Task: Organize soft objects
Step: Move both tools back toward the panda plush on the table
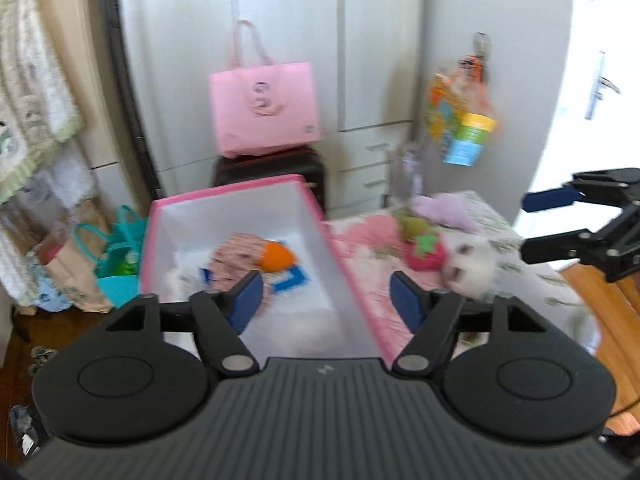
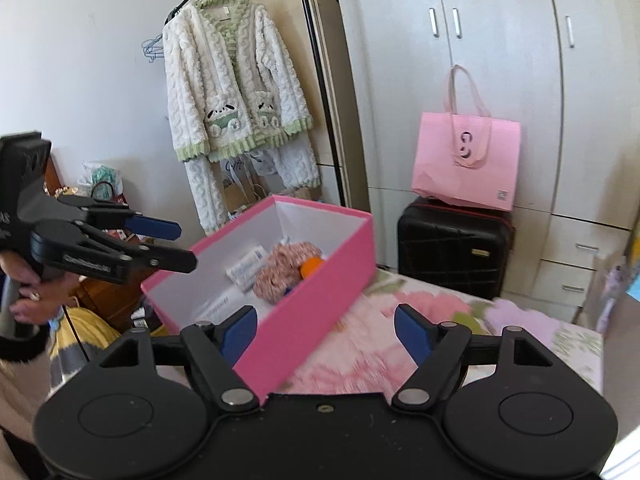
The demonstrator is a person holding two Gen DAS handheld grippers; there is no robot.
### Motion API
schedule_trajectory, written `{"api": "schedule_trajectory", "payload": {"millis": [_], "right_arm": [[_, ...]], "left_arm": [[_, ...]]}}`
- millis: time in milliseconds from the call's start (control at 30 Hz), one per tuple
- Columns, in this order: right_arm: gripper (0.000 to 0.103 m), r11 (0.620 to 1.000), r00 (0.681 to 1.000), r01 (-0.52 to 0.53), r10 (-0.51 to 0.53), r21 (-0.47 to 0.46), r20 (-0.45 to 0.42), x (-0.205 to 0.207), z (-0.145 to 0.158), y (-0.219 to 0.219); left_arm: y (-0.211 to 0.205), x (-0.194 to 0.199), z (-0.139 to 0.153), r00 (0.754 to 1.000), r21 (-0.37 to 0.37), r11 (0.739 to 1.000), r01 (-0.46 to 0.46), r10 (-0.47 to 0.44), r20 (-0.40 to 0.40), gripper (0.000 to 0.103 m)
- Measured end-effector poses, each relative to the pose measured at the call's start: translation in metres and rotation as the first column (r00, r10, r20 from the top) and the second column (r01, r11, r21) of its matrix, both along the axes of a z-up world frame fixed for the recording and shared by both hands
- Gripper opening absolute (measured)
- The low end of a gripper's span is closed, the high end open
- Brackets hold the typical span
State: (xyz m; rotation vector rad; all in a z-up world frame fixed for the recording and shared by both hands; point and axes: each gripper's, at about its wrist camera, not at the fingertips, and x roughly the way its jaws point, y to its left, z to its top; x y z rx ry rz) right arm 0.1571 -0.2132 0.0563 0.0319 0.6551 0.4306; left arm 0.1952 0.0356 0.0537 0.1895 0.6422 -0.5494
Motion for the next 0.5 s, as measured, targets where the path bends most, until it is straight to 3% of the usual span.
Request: {"api": "schedule_trajectory", "payload": {"millis": [333,500], "right_arm": [[0.09,0.997,1.0,-0.007,0.009,-0.078,0.03,-0.059,0.001,-0.039],[0.094,0.994,0.999,-0.018,0.021,-0.108,0.03,-0.071,-0.017,-0.053]], "left_arm": [[-0.07,-0.064,0.004,0.977,0.112,0.975,0.194,-0.202,0.064,0.085],[-0.097,-0.068,-0.005,0.966,0.099,0.963,0.252,-0.256,0.032,0.087]]}}
